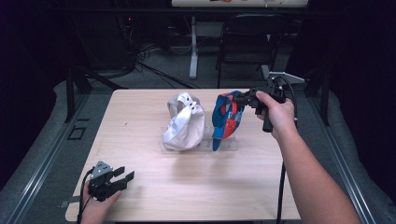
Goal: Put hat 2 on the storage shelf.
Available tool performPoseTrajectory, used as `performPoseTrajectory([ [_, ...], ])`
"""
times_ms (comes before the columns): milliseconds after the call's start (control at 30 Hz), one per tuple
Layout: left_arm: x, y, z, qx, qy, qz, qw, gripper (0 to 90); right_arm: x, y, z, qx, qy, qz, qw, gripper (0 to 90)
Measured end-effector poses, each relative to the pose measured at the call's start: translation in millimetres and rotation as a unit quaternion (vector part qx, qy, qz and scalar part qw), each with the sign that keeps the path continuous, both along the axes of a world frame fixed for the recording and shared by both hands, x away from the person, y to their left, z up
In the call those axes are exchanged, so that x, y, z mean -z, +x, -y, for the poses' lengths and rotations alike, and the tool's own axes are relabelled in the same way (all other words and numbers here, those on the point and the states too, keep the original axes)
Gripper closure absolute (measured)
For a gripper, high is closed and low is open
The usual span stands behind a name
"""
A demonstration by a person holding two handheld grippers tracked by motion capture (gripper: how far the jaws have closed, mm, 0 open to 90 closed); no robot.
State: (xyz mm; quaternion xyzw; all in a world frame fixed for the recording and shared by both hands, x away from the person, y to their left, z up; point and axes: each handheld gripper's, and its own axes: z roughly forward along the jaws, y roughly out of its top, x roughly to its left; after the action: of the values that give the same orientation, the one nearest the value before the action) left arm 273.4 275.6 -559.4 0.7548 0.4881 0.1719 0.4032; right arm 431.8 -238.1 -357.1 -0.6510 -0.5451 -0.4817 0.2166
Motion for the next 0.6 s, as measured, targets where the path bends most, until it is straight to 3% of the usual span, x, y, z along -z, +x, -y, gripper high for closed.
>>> performPoseTrajectory([
  [200, 0.9, 0.7, 0.9, -0.002, -0.004, 0.004, 1.0000, 50.4, -3.2, -2.5, 0.8, 0.002, -0.009, 0.009, 0.9999, 66.7],
  [367, 0.9, 1.3, 1.4, -0.002, -0.006, 0.005, 1.0000, 50.3, -7.3, -5.8, 1.4, 0.010, -0.046, 0.030, 0.9985, 60.7],
  [600, 0.5, 2.7, 2.6, 0.000, -0.007, 0.006, 1.0000, 50.3, -11.9, -13.0, 9.6, 0.019, -0.062, 0.053, 0.9965, 54.9],
])
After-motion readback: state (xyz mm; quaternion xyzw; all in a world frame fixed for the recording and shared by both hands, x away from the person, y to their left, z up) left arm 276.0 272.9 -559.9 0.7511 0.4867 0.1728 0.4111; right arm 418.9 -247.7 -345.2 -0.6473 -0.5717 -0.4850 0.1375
